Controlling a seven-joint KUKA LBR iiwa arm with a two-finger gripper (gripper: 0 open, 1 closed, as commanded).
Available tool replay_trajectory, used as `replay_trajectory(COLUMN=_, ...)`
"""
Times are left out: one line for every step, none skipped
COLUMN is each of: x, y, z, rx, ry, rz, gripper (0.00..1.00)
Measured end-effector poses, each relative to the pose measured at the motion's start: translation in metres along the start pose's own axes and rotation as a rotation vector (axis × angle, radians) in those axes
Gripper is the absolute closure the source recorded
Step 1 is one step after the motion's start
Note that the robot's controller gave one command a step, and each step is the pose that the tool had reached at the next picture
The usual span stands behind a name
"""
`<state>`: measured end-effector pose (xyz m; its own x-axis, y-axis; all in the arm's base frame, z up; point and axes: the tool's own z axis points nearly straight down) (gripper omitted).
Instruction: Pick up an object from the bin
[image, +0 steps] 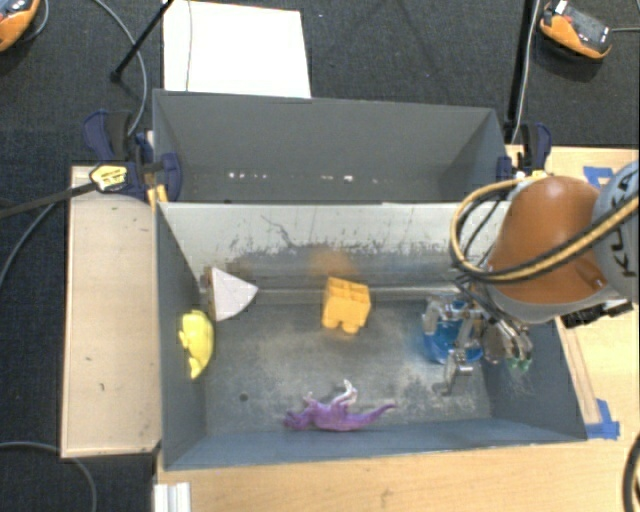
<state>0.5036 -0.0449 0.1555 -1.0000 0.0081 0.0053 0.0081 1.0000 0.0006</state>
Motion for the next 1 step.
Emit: replay_trajectory(x=-0.0014, y=0.0001, z=-0.0043, rx=0.001, ry=-0.007, rz=-0.001, gripper=0.00)
